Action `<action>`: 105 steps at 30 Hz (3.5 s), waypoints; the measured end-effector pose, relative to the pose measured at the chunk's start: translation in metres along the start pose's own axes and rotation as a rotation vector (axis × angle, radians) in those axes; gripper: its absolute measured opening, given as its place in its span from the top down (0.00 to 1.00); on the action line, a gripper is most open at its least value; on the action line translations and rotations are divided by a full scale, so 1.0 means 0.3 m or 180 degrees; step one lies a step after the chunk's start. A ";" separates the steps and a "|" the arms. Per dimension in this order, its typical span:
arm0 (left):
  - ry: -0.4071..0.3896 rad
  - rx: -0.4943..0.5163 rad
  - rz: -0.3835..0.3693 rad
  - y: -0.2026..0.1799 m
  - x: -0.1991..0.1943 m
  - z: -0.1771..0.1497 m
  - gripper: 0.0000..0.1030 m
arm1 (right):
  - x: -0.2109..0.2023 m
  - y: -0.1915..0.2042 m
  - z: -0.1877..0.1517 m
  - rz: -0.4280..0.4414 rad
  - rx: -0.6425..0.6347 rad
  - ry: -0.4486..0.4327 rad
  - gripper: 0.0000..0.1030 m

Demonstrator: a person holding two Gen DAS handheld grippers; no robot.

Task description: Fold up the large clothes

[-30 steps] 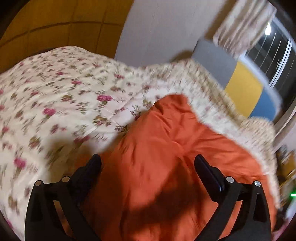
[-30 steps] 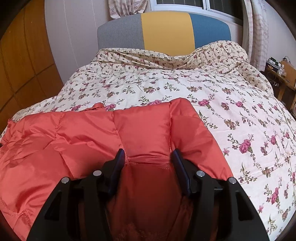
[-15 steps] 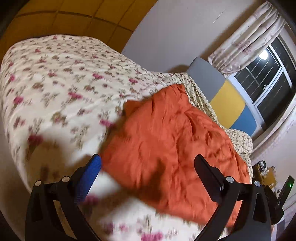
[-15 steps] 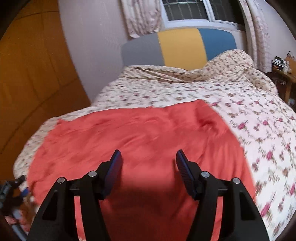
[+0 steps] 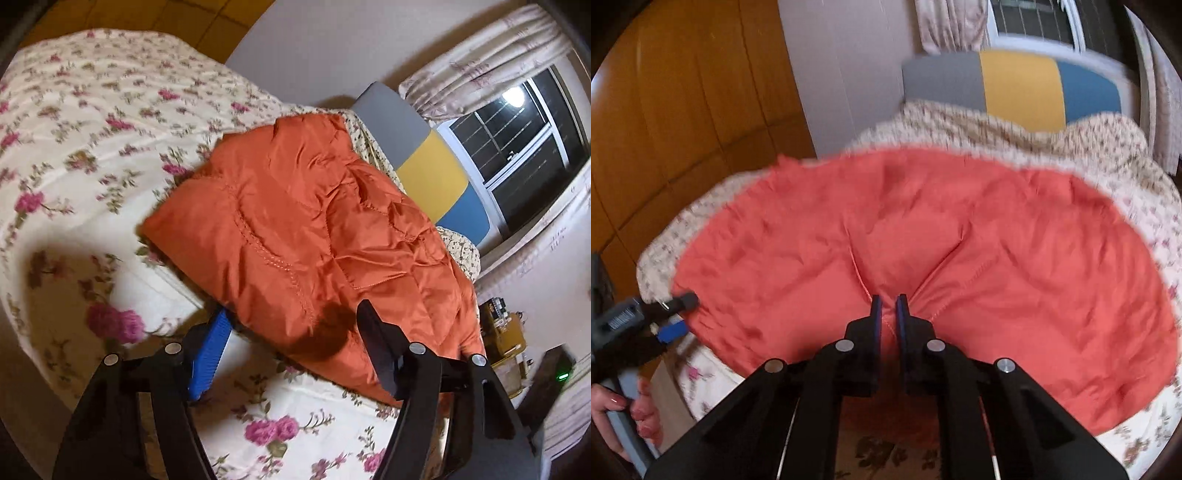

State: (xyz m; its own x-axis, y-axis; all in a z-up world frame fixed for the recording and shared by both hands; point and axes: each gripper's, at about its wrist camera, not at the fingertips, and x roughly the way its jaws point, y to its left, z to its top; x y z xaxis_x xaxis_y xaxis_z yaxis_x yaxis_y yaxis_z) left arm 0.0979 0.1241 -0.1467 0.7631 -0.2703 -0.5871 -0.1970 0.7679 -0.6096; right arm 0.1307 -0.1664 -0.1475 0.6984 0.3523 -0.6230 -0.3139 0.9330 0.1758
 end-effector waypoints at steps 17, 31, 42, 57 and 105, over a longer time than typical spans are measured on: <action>-0.0273 -0.0313 -0.0086 0.016 0.060 0.036 0.33 | -0.026 0.017 -0.118 0.0016 -0.0051 -0.0091 0.94; -0.0429 -0.0553 -0.0150 0.013 0.083 0.063 0.33 | 0.052 -0.022 -0.016 0.0049 0.0218 -0.0126 0.95; -0.0588 -0.0655 -0.0147 0.043 0.090 0.052 0.55 | -0.058 0.010 -0.126 0.0168 0.0100 -0.0253 0.96; -0.1007 0.0357 0.0057 -0.262 -0.072 0.079 0.79 | -0.023 -0.020 -0.143 0.0218 0.0218 -0.0114 0.97; -0.0773 0.3737 -0.0584 -1.077 0.164 -0.532 0.75 | -0.454 -0.725 -0.256 0.0034 0.2131 -0.0594 0.69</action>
State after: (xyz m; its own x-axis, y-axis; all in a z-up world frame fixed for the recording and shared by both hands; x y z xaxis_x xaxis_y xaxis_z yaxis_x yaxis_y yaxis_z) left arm 0.1009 -0.2302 -0.0637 0.8415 -0.4109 -0.3508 0.5080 0.8229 0.2546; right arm 0.0544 -0.4229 -0.1594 0.8151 0.3124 -0.4878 0.1012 0.7524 0.6509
